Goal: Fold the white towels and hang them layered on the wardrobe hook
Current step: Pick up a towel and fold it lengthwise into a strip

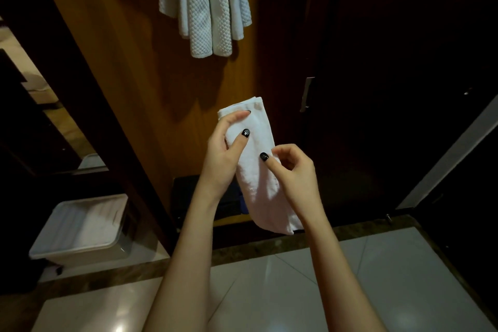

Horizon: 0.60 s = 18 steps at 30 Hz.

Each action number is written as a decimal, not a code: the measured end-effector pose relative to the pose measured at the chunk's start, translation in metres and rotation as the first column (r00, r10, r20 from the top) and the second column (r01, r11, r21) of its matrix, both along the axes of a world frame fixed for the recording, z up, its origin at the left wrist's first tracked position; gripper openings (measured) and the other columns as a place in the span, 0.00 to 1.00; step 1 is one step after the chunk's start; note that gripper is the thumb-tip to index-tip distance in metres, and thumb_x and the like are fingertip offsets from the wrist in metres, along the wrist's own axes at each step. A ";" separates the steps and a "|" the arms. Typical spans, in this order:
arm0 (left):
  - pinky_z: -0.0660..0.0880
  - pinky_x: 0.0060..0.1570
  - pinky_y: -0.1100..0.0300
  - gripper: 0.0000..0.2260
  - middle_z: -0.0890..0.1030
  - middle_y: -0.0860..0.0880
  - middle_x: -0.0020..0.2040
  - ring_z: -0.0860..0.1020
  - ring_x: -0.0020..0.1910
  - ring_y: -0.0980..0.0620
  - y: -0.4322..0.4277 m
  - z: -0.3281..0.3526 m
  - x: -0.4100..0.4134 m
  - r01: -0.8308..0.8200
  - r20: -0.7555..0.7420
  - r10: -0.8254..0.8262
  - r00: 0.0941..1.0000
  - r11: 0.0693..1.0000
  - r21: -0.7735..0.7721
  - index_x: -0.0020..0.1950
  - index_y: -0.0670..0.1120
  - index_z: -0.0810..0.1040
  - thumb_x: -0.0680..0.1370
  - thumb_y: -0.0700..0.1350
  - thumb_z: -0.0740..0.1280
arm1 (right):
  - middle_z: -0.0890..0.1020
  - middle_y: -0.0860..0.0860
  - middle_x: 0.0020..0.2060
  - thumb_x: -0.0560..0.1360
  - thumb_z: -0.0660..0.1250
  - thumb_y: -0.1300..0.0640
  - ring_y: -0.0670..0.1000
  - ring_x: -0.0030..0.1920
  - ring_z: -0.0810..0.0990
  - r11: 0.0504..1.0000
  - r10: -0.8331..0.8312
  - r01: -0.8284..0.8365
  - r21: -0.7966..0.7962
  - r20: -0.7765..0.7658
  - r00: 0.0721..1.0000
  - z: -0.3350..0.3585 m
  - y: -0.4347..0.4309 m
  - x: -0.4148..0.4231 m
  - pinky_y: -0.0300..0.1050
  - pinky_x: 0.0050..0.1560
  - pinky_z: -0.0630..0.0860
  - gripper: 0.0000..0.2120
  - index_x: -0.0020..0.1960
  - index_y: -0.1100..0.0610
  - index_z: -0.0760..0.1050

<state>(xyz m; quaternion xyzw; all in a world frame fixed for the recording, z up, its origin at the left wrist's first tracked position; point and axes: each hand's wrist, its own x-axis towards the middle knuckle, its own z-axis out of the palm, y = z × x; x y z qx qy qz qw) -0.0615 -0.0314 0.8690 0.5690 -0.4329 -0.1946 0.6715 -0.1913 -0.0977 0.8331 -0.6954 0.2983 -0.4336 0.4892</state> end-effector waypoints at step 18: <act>0.76 0.58 0.46 0.13 0.75 0.48 0.63 0.74 0.62 0.46 0.001 -0.008 0.005 0.006 0.092 -0.006 0.996 1.000 0.004 0.59 0.59 0.74 0.77 0.46 0.65 | 0.71 0.47 0.27 0.80 0.65 0.56 0.41 0.29 0.69 0.995 -0.091 0.092 -0.042 0.021 0.996 0.010 0.011 0.004 0.34 0.31 0.65 0.16 0.34 0.59 0.72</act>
